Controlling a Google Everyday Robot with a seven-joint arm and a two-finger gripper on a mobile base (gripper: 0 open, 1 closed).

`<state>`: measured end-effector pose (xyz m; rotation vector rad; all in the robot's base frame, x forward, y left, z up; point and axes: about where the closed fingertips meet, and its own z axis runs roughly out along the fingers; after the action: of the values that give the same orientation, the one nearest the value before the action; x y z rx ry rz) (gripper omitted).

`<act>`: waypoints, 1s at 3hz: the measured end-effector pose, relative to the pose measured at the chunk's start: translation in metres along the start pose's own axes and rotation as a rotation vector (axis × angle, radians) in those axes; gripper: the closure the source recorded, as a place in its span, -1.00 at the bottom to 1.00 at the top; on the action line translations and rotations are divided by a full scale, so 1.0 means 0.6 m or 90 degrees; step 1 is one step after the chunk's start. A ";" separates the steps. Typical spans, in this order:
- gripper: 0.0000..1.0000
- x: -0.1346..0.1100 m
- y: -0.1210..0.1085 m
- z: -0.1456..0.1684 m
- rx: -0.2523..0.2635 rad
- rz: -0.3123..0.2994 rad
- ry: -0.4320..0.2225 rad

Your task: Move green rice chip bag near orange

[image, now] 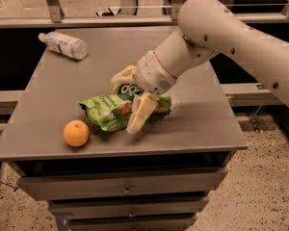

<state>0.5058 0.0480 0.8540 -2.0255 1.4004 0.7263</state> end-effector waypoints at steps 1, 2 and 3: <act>-1.00 0.001 0.000 0.000 0.000 0.000 0.000; -1.00 0.018 -0.006 -0.022 0.014 0.005 0.015; -1.00 0.065 -0.024 -0.091 0.056 0.022 0.053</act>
Offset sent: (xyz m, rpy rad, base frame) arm 0.0198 -0.0390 0.0056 -0.0372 -0.0380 -0.0632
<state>0.5376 -0.0119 0.8664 -1.9872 1.4916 0.5897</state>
